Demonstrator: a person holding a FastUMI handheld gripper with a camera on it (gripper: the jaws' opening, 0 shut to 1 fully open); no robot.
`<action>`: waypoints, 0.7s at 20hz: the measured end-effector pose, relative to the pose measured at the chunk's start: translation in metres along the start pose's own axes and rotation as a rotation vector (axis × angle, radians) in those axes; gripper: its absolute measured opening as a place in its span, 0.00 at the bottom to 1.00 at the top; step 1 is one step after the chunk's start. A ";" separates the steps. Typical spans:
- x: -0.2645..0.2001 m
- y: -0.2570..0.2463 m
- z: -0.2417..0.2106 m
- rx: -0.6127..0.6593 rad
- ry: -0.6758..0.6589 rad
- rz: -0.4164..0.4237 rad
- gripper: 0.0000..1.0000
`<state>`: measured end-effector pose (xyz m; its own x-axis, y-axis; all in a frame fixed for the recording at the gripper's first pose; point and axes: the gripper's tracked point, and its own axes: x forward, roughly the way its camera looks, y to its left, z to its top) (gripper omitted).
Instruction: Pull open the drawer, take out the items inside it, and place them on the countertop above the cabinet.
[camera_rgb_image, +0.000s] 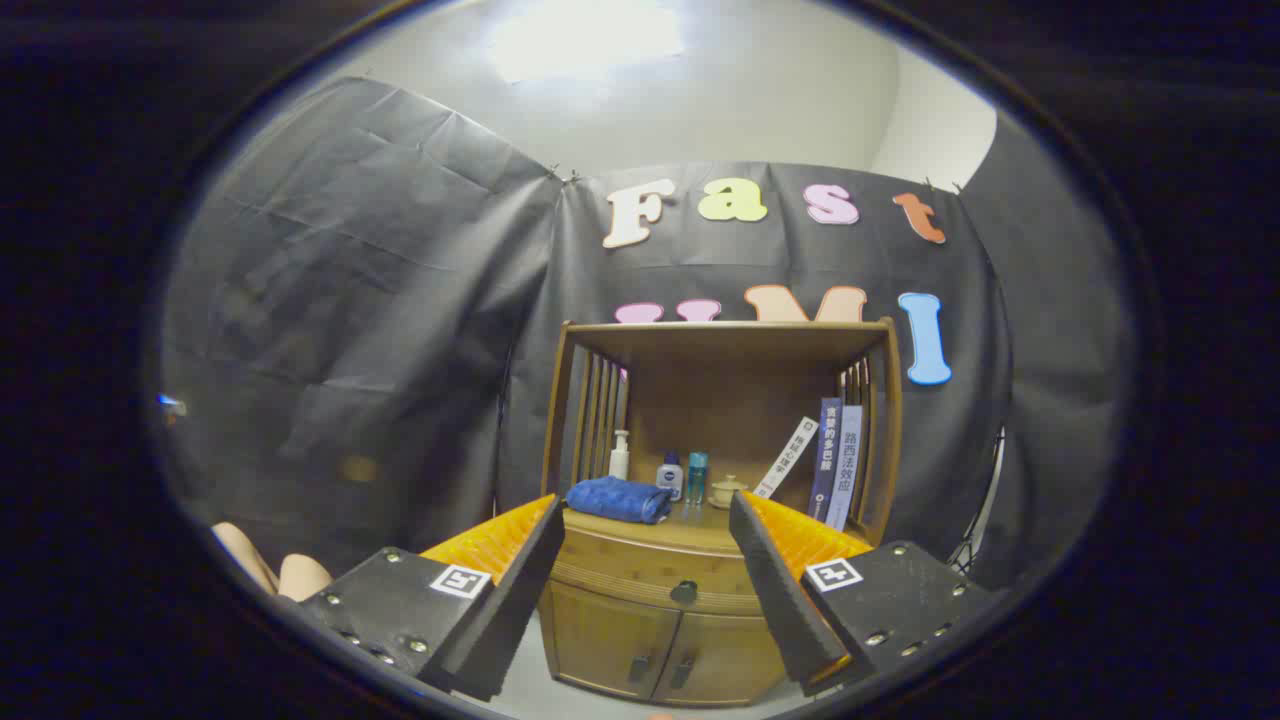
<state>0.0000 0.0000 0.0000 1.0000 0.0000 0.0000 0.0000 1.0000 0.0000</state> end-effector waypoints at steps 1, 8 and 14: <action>0.001 -0.002 0.001 0.003 0.001 -0.008 0.99; -0.012 -0.024 0.008 -0.053 0.000 -0.080 0.99; -0.023 -0.028 0.005 -0.067 0.016 -0.099 0.99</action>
<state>-0.0232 -0.0283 0.0046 0.9950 -0.0990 -0.0123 0.0980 0.9929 -0.0672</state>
